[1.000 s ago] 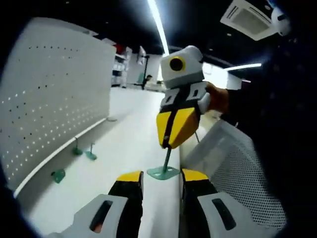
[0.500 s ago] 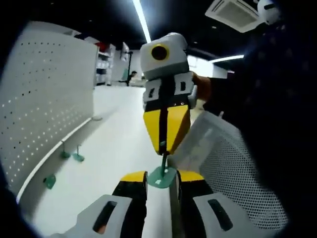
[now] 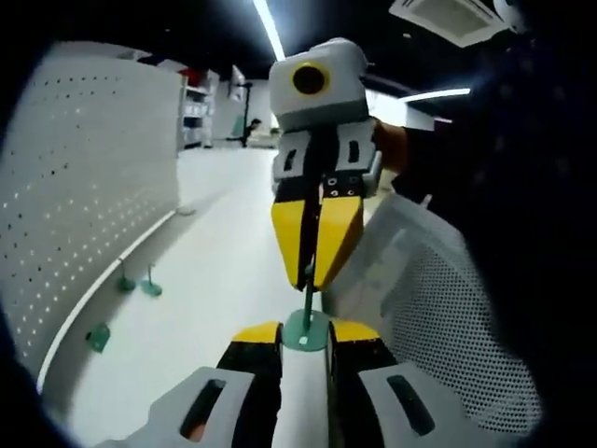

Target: Insert the hook assembly into the mounting plate slot until the hook locks in place.

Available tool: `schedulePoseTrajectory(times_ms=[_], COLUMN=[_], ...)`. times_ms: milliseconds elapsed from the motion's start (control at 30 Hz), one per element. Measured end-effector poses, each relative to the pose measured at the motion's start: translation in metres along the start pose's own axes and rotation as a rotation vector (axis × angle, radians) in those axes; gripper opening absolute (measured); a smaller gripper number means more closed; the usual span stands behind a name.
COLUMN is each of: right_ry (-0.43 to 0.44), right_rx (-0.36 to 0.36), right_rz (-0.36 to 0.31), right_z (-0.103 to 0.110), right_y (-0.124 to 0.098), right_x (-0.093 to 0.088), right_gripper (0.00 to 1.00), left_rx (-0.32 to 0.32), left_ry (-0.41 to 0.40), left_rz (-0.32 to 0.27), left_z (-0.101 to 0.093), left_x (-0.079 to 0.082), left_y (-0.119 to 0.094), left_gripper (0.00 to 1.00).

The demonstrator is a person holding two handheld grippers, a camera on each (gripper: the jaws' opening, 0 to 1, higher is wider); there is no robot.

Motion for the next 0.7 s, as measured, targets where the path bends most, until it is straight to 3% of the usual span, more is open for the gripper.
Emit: schedulePoseTrajectory(times_ms=[400, 500, 700], right_ry=[-0.013, -0.013, -0.023], right_rx=[-0.008, -0.007, -0.005], right_rz=[-0.018, -0.028, -0.032], right_z=[-0.0019, -0.0017, -0.0005], right_y=[-0.0019, -0.0023, -0.0019], right_x=[0.0017, 0.003, 0.005], right_gripper=[0.0, 0.0, 0.0], left_rx=[-0.03, -0.05, -0.038], left_ry=[-0.076, -0.132, -0.109], left_rz=[-0.076, -0.116, -0.106], left_z=[-0.0011, -0.001, 0.0007], left_x=[0.003, 0.0055, 0.004], left_y=[0.0035, 0.0032, 0.0032], left_gripper=[0.22, 0.28, 0.23])
Point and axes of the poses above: the point that each gripper's makers call its tool centre point, and the gripper's own axes: y roughly forward along the fingers, z roughly to its left, x roughly out of its top, the point moved 4 cm from there along -y, roughly backward along the fingers, and after that the axes turned 5 degrees about -x, right-handed, at the moved point
